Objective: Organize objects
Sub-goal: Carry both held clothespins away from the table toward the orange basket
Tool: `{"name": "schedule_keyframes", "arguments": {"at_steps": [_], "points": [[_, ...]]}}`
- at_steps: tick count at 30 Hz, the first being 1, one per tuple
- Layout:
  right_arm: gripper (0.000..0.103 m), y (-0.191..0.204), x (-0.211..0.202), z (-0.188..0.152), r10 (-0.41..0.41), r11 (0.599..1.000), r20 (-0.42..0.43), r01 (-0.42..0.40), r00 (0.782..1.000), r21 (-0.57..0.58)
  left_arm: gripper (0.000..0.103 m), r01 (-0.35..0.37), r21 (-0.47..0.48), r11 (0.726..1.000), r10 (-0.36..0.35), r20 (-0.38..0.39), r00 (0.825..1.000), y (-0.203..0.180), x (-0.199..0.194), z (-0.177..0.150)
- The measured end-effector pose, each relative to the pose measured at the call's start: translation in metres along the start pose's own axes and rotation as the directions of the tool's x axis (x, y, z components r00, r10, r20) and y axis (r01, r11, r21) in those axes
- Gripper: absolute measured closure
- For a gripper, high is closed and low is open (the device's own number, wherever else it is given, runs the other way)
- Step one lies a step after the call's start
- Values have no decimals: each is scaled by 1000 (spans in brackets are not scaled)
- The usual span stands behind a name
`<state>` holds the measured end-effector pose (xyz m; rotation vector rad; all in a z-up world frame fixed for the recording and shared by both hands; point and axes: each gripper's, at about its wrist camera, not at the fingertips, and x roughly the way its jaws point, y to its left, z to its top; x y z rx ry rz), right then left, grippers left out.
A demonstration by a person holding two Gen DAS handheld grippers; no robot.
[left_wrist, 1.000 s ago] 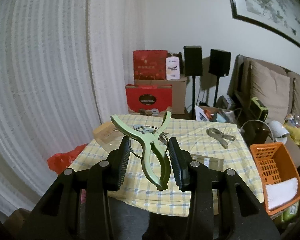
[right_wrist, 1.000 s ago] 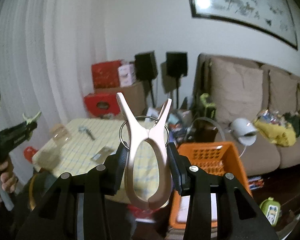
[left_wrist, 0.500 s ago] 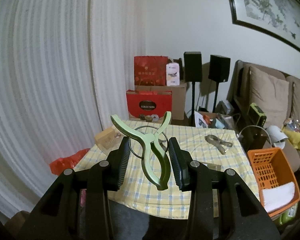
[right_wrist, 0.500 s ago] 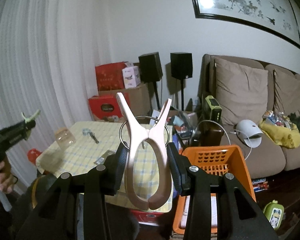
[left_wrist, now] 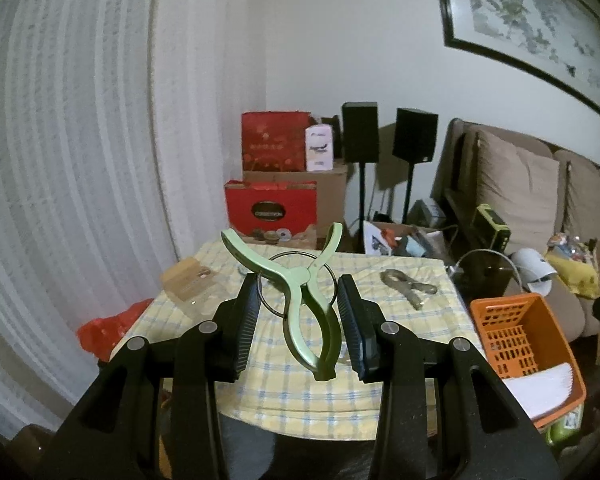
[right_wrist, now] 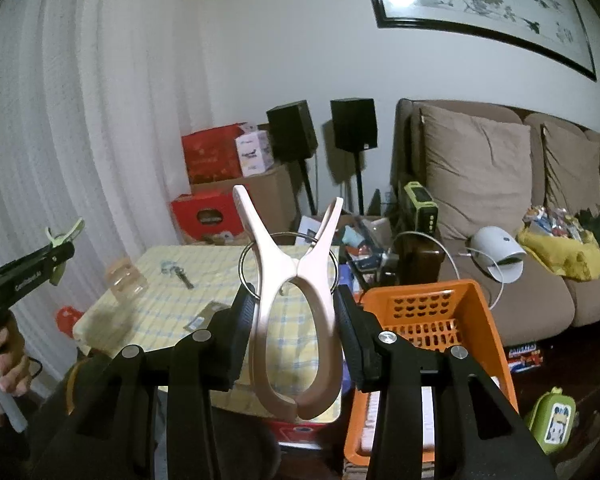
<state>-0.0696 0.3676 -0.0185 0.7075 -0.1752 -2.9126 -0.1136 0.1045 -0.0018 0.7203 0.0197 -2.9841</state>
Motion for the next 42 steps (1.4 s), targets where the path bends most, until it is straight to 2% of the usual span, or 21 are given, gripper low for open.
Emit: {"name": "schedule_keyframes", "arguments": {"at_steps": [18, 42], "points": [[62, -22, -3, 2, -48, 998, 8, 47, 999, 42, 67, 99, 61, 993, -99, 0, 995, -49, -1, 9], [62, -55, -9, 4, -99, 989, 5, 98, 995, 107, 67, 215, 86, 973, -216, 12, 976, -97, -12, 22]]}}
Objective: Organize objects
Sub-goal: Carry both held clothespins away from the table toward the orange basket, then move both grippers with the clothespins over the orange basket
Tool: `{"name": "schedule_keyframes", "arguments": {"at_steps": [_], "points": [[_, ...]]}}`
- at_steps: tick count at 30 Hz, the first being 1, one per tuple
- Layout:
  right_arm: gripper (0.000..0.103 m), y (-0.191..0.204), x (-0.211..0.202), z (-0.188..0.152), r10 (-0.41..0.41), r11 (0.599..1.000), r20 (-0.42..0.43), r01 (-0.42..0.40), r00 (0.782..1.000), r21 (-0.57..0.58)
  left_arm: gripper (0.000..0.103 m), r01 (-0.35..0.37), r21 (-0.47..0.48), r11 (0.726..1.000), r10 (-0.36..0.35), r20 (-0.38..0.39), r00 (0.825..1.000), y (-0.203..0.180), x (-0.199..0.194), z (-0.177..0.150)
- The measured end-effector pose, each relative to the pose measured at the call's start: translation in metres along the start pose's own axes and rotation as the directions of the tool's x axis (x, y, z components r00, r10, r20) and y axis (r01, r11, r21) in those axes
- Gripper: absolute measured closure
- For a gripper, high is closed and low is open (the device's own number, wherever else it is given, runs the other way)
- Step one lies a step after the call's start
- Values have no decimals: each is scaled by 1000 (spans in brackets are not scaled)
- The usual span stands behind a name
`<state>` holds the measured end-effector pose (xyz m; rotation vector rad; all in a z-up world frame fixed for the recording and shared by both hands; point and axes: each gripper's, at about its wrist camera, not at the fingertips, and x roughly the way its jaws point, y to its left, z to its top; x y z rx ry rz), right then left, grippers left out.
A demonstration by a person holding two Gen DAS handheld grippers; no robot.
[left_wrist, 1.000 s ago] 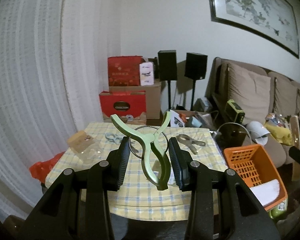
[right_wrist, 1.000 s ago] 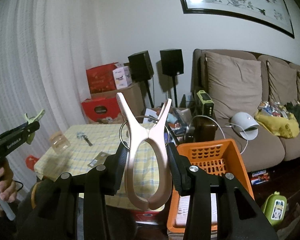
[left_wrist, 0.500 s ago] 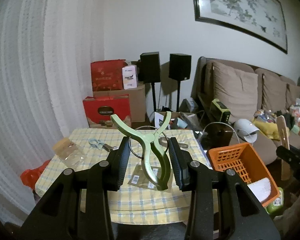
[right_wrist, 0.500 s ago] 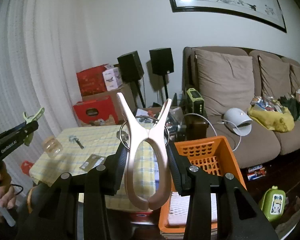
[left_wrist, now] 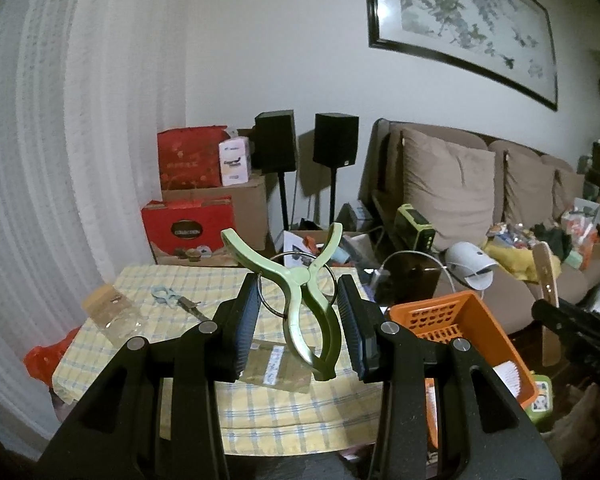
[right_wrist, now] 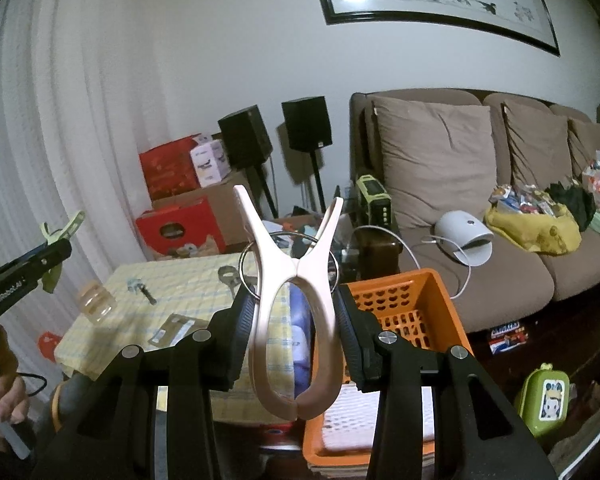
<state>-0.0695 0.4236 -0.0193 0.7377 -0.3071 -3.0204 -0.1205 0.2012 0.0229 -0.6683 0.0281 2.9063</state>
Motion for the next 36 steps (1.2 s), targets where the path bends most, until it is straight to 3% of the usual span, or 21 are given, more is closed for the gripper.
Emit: {"name": "schedule_keyframes", "arguments": {"at_steps": [16, 36], "points": [[62, -24, -5, 1, -26, 999, 1, 26, 1000, 43, 67, 65, 33, 997, -65, -8, 998, -37, 3, 0], [62, -72, -17, 6, -79, 988, 16, 76, 997, 136, 67, 115, 22, 993, -115, -32, 993, -49, 10, 3]]}}
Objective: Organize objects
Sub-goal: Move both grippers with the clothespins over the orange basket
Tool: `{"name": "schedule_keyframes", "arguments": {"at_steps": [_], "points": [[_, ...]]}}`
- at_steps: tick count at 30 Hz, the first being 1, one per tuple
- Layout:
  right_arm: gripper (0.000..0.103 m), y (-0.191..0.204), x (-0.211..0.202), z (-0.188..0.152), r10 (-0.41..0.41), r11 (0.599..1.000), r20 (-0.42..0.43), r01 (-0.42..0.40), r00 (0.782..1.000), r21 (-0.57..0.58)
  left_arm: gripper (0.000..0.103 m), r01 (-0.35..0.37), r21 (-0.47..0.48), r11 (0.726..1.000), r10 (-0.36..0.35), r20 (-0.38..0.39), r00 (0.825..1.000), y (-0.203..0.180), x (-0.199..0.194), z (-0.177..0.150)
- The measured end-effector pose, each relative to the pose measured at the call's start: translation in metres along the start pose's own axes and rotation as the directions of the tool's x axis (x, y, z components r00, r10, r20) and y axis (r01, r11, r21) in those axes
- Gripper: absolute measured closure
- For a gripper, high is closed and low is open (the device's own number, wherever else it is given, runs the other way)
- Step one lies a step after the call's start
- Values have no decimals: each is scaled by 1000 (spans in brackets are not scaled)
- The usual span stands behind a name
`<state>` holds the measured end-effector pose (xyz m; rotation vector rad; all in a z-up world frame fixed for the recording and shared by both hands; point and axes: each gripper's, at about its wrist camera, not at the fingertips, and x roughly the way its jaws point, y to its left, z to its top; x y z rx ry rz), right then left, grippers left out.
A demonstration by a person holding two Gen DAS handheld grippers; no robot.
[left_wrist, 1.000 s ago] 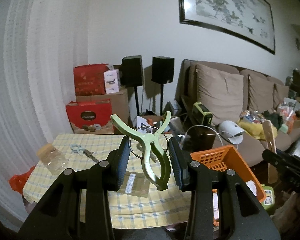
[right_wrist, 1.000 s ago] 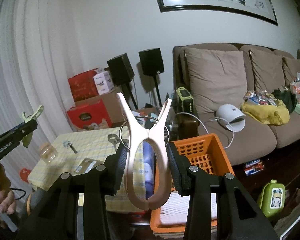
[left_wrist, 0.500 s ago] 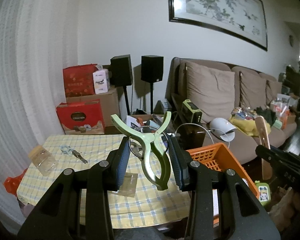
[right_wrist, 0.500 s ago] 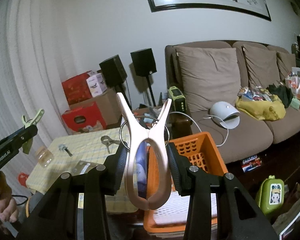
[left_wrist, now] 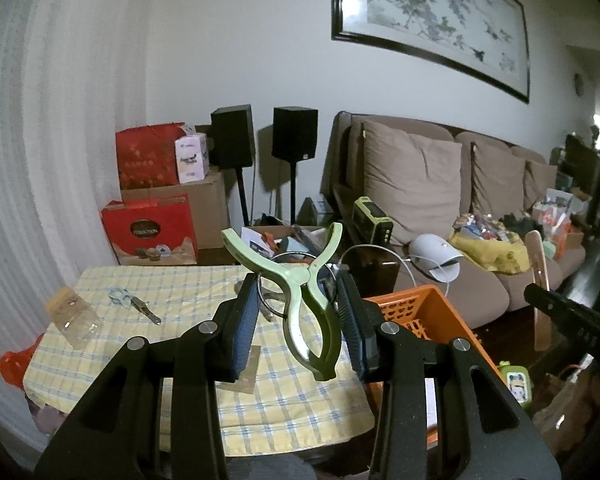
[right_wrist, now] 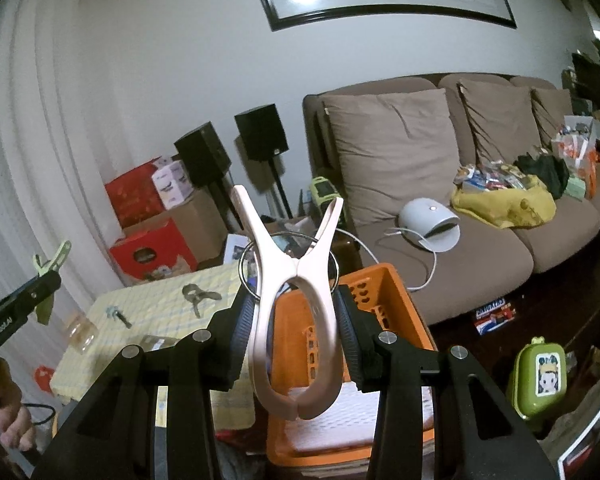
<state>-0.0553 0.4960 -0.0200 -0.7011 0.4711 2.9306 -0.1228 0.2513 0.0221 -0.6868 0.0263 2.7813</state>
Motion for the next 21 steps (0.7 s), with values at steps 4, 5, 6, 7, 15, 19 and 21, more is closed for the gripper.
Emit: {"name": "schedule_keyframes", "arguments": {"at_steps": [4, 5, 6, 7, 15, 19, 21], "points": [[62, -3, 1, 1, -7, 1000, -2, 7, 1000, 11, 67, 19, -13, 1000, -19, -7, 1000, -5, 2, 2], [62, -3, 1, 1, -10, 1000, -2, 10, 1000, 11, 67, 22, -13, 1000, -22, -6, 1000, -7, 2, 3], [62, -3, 1, 0, -11, 1000, -2, 11, 1000, 11, 67, 26, -14, 1000, -26, -5, 1000, -9, 3, 4], [62, -3, 1, 0, -12, 1000, -3, 12, 1000, 10, 67, 30, -14, 999, -30, -4, 1000, -10, 3, 5], [62, -4, 3, -2, -10, 1000, -11, 10, 1000, 6, 67, 45, -7, 999, -45, -10, 999, -19, 6, 4], [62, -4, 4, -2, -15, 1000, -13, 15, 1000, 6, 67, 37, -5, 999, -37, -13, 999, -18, 8, 4], [62, -5, 4, -2, -16, 1000, -13, 16, 1000, 5, 67, 35, -14, 999, -35, -18, 999, -15, 9, 3]]}}
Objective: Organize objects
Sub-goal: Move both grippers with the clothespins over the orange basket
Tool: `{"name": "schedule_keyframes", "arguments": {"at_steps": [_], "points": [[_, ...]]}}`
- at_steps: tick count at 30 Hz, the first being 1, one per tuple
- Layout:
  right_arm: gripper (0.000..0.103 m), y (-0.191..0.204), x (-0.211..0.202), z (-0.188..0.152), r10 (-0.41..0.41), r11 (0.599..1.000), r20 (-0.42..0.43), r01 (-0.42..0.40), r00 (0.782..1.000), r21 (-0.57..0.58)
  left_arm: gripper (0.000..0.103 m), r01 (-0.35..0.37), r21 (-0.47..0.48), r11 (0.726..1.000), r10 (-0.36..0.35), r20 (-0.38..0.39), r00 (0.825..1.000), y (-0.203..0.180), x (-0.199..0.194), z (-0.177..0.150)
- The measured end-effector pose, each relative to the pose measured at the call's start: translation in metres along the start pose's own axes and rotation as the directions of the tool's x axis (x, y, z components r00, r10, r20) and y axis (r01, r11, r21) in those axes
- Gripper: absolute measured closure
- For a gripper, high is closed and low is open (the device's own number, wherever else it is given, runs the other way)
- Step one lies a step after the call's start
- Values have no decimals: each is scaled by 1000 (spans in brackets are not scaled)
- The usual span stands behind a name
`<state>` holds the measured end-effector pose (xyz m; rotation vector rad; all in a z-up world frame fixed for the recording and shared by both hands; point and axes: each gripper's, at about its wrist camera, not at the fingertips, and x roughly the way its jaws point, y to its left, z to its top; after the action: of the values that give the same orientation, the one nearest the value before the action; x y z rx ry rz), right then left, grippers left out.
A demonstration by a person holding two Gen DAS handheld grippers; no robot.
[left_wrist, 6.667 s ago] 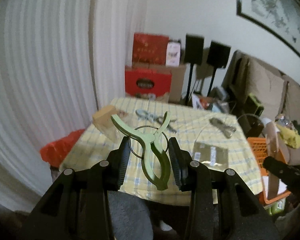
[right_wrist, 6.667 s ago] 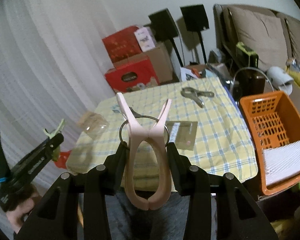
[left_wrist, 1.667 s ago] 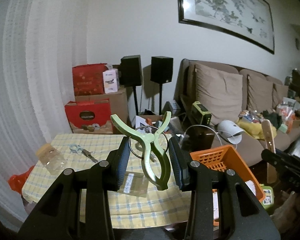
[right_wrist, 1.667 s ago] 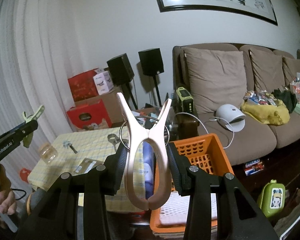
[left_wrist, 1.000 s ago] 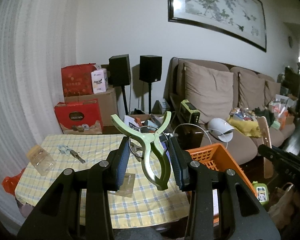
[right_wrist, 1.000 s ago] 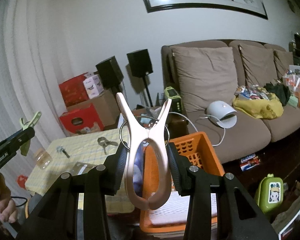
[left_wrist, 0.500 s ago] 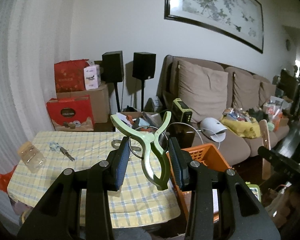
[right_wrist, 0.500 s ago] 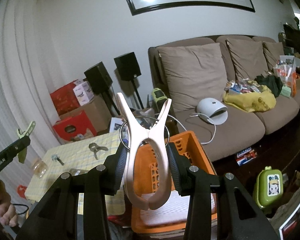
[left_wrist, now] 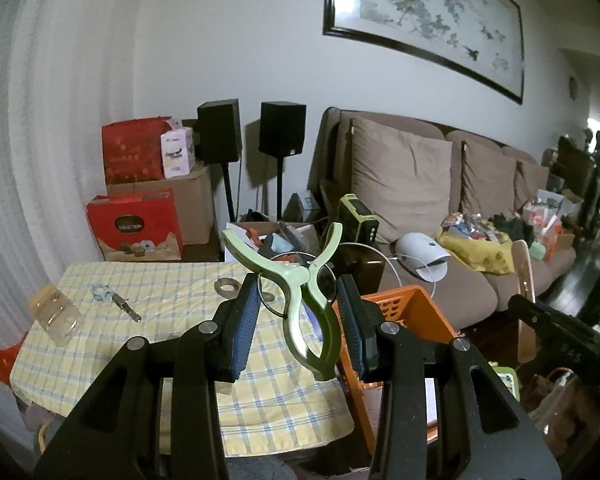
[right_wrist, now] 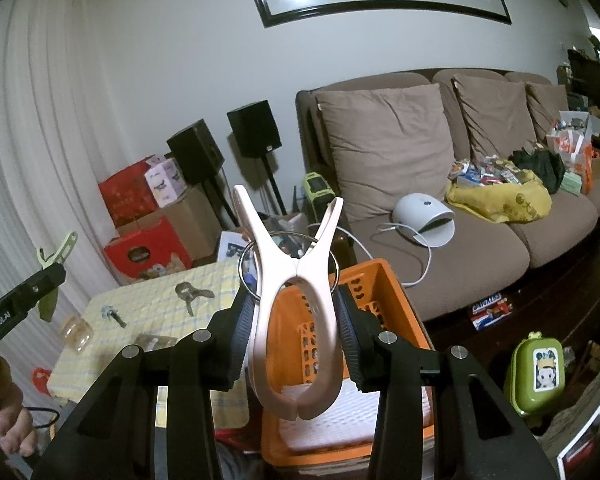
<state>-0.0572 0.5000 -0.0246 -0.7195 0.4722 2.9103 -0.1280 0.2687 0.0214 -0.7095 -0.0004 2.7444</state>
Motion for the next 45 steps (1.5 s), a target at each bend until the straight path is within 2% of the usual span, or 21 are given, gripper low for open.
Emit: {"name": "schedule_keyframes", "arguments": {"at_steps": [7, 12, 45], "points": [[62, -1, 1, 0, -11, 1000, -3, 11, 1000, -1, 67, 2, 5, 1000, -2, -15, 1000, 0, 5, -5], [62, -3, 2, -1, -16, 1000, -6, 16, 1000, 1, 67, 31, 8, 999, -31, -26, 999, -3, 9, -8], [62, -18, 8, -3, -66, 997, -23, 66, 998, 25, 67, 108, 74, 991, -103, -68, 992, -46, 23, -23]]}}
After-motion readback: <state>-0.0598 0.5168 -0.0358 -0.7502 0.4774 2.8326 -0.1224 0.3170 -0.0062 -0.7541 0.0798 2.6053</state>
